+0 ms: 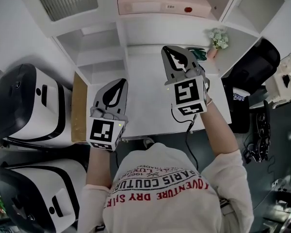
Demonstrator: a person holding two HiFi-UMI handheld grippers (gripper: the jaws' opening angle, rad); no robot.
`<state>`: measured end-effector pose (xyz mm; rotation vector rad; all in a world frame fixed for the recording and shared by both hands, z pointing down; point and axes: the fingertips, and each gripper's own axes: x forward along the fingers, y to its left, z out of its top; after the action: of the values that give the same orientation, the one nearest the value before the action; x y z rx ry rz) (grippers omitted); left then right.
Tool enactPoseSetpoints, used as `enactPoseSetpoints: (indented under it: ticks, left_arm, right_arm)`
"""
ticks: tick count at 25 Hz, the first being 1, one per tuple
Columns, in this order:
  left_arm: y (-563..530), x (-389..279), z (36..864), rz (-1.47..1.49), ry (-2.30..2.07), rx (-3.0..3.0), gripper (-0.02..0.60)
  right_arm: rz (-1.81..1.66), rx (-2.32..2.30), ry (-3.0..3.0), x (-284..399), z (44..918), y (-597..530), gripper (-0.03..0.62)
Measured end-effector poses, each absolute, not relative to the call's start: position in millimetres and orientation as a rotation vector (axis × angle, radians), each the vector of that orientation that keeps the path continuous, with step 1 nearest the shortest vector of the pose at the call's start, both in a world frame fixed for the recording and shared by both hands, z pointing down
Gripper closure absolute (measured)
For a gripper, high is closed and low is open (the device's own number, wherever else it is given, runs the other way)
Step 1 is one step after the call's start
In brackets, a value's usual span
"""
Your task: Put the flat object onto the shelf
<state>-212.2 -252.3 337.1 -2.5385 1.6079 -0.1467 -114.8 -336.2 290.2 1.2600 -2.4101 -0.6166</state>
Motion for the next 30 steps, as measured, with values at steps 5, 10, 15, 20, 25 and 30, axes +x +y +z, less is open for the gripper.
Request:
enactPoseSetpoints:
  ticks: [5, 10, 15, 20, 25, 30]
  left_arm:
    - [-246.2, -213.4, 337.3, -0.120, 1.613, -2.530, 0.568]
    - [-246.8, -218.6, 341.3, -0.098, 1.646, -2.534, 0.568]
    - [-251.6, -218.2, 341.1, -0.065, 1.654, -2.542, 0.568]
    - [-257.5, -216.3, 347.1, -0.064, 1.652, -2.556, 0.568]
    - [-264.8, -216.0, 349.9, -0.093, 1.682, -2.545, 0.568]
    - [-270.4, -212.8, 349.2, -0.107, 1.696, -2.534, 0.568]
  right_arm:
    - [-0.497, 1.279, -2.532, -95.7, 325.0, -305.4, 0.568]
    - [-0.340, 1.294, -2.659, -83.6, 353.1, -286.7, 0.568]
    - [-0.330, 1.255, -2.695, -76.7, 370.8, -282.7, 0.568]
    - [-0.317, 1.315, -2.696, -60.2, 373.5, -293.0, 0.568]
    - [-0.255, 1.357, -2.740, -51.8, 370.3, -296.8, 0.568]
    - [-0.257, 1.352, -2.734, -48.9, 370.8, -301.2, 0.568]
